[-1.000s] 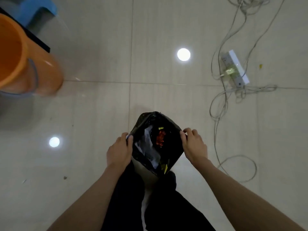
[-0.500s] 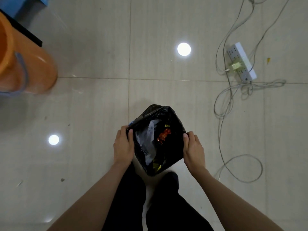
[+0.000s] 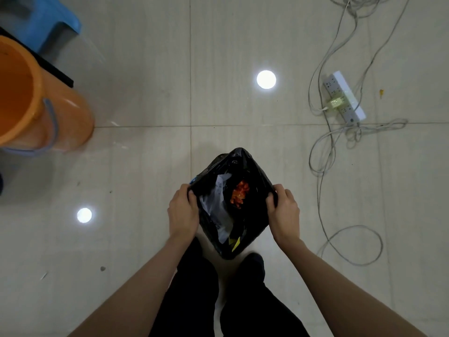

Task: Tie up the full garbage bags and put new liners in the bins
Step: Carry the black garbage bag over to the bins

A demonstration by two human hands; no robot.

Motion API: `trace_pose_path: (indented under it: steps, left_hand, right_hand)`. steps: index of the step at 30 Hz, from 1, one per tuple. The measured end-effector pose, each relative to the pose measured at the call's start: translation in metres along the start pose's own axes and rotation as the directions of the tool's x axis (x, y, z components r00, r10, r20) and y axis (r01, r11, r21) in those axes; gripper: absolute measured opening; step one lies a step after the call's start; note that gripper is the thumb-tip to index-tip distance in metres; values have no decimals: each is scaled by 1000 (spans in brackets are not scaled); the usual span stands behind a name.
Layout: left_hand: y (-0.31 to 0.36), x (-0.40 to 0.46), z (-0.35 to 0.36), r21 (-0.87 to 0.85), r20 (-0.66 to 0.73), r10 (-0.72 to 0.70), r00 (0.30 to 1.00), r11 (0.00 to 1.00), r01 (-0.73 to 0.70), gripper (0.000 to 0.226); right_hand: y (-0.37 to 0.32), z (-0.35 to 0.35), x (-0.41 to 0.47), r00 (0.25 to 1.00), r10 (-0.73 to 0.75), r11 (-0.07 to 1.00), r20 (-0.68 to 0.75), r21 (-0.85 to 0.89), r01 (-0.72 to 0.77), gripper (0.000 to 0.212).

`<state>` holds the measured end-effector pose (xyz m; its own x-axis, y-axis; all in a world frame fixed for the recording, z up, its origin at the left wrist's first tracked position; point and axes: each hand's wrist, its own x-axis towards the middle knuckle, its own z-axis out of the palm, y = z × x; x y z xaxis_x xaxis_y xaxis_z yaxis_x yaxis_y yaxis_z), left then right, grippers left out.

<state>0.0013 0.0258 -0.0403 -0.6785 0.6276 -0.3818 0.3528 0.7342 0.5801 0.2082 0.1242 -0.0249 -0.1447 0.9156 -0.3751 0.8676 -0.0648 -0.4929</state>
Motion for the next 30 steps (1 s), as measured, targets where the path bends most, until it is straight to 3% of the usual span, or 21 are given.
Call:
trace_pose_path:
  steps: [7, 15, 23, 30]
  left_hand:
    - [86, -10, -107, 28, 19, 85, 996, 996, -86, 17]
    - [255, -23, -285, 40, -26, 211, 977, 977, -209, 19]
    - [405, -26, -475, 60, -119, 419, 900, 908, -415, 12]
    - [497, -11, -560, 39, -168, 509, 844, 859, -510, 10]
  right_hand:
    - [-89, -106, -15, 996, -74, 995, -48, 59, 77, 29]
    - [-237, -283, -40, 981, -126, 989, -151, 61, 136, 35]
    - [-385, -445, -73, 941, -200, 959, -273, 144, 246, 26]
    - [-462, -528, -58, 897, -244, 929, -368, 178, 326, 24]
